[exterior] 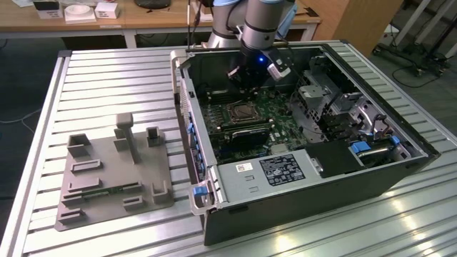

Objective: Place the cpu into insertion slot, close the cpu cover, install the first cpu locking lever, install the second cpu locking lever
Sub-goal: 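Install the first cpu locking lever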

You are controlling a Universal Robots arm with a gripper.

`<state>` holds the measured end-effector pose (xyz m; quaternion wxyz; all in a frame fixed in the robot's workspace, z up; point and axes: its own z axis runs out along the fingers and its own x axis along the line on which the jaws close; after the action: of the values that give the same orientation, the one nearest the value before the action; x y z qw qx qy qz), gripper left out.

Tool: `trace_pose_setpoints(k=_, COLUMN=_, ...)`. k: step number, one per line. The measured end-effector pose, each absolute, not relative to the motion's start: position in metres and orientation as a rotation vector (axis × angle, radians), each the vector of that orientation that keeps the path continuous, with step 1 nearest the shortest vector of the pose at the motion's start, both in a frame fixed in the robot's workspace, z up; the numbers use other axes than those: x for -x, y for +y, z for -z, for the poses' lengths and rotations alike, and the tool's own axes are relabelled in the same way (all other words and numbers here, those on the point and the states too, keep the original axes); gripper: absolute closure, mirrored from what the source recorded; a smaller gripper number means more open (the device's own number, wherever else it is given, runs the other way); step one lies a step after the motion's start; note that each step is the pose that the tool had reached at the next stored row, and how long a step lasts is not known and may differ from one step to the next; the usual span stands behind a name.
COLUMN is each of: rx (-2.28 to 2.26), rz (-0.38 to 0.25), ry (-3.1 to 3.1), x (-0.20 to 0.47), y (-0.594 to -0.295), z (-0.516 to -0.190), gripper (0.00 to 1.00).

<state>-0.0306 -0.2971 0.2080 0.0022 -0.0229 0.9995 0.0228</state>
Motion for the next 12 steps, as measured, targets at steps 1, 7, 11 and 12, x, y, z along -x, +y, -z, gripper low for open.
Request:
trace_pose_setpoints(k=1, rx=0.072, rz=-0.072, ry=3.136, x=0.0299, y=-0.2971, z=-0.2072, gripper=0.9)
trace_pose_setpoints(k=7, rx=0.072, rz=-0.071, ry=3.136, x=0.0289, y=-0.2971, z=-0.2042, gripper=0.9)
trace_pose_setpoints(k=11, rx=0.072, rz=-0.072, ry=3.135, x=0.0294, y=-0.297, z=-0.2034, gripper=0.9)
trace_pose_setpoints(k=12, rx=0.071, rz=-0.072, ry=3.135, x=0.0298, y=-0.297, z=-0.2032, gripper=0.9)
